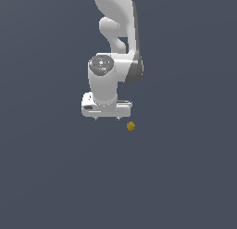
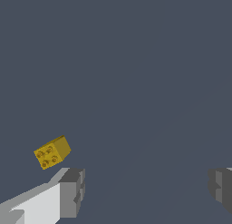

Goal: Pick up the object and move it to a goal position.

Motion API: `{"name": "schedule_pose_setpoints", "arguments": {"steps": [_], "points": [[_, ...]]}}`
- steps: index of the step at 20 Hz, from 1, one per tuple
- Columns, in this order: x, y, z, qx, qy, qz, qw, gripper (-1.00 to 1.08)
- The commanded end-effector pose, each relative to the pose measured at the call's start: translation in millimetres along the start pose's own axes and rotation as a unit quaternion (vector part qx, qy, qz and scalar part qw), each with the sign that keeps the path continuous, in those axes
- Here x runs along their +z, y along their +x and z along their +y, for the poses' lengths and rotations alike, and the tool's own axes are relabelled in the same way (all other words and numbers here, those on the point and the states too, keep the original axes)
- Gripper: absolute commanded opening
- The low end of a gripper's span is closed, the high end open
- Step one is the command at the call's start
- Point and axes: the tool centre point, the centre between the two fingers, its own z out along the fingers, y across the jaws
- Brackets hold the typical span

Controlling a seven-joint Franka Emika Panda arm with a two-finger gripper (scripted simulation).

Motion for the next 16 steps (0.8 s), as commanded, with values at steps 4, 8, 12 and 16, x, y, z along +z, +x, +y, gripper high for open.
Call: {"name": "schedule_pose_setpoints", "arguments": {"steps": [4, 8, 12, 16], "points": [[1.1, -0.9, 4.8, 0.000, -0.001, -0.003, 1.0000, 1.00], [5.4, -1.3, -2.0, -0.012, -0.001, -0.001, 0.9999, 1.00], [15.1, -2.6, -17.2, -0.040, -0.002, 0.003, 0.9992, 1.00], [29.8, -5.9, -41.2, -0.082, -0.002, 0.010, 0.9966, 1.00]]}}
